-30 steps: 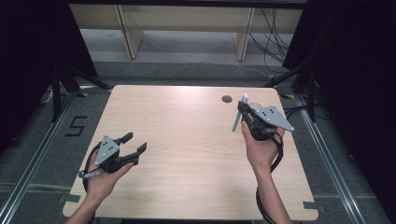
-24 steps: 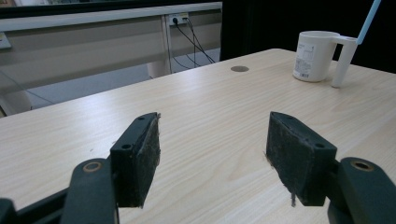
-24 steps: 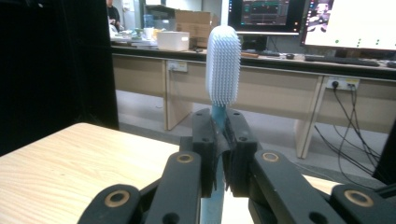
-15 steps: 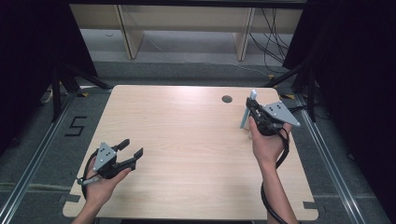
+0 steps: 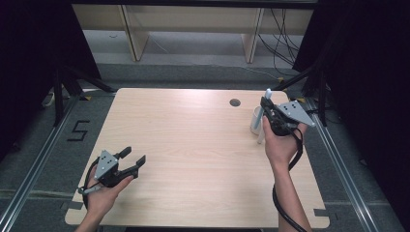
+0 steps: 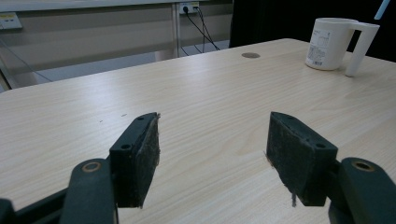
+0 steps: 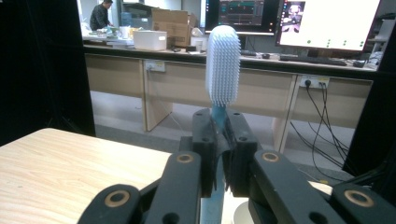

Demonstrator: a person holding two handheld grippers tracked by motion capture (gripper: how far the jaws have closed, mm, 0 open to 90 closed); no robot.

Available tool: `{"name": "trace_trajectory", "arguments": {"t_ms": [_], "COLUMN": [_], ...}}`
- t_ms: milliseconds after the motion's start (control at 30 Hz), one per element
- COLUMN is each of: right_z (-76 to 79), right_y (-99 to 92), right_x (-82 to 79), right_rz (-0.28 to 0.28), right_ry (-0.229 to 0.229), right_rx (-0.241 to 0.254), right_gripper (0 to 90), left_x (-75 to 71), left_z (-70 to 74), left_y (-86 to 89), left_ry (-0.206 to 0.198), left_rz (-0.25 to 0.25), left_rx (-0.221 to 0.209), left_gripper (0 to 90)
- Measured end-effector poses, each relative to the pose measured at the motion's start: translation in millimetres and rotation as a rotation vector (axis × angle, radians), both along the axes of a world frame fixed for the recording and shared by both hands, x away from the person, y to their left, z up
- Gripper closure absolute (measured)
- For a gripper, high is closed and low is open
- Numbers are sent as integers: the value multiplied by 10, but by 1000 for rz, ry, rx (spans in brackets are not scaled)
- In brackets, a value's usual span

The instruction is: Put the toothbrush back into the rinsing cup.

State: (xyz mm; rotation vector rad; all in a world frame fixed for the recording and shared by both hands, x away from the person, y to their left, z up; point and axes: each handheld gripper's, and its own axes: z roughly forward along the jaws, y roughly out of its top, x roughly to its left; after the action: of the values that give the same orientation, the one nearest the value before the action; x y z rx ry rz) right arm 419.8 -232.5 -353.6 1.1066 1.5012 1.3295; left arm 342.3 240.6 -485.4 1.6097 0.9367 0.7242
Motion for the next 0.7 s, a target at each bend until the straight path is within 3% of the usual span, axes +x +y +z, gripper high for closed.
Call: {"name": "trace_trajectory", "arguments": {"t_ms": [700], "right_z": [-5], "right_y": [-132], "right_x": [112], "right_rz": [-71], "right_ry": [-6], "right_rx": [-13], "right_gripper": [851], "left_x": [-8], "left_z": [-34], "left_y": [17], "left_ry": [12], "left_rz": [2], "left_rx": [-3], "left_gripper": [342]}}
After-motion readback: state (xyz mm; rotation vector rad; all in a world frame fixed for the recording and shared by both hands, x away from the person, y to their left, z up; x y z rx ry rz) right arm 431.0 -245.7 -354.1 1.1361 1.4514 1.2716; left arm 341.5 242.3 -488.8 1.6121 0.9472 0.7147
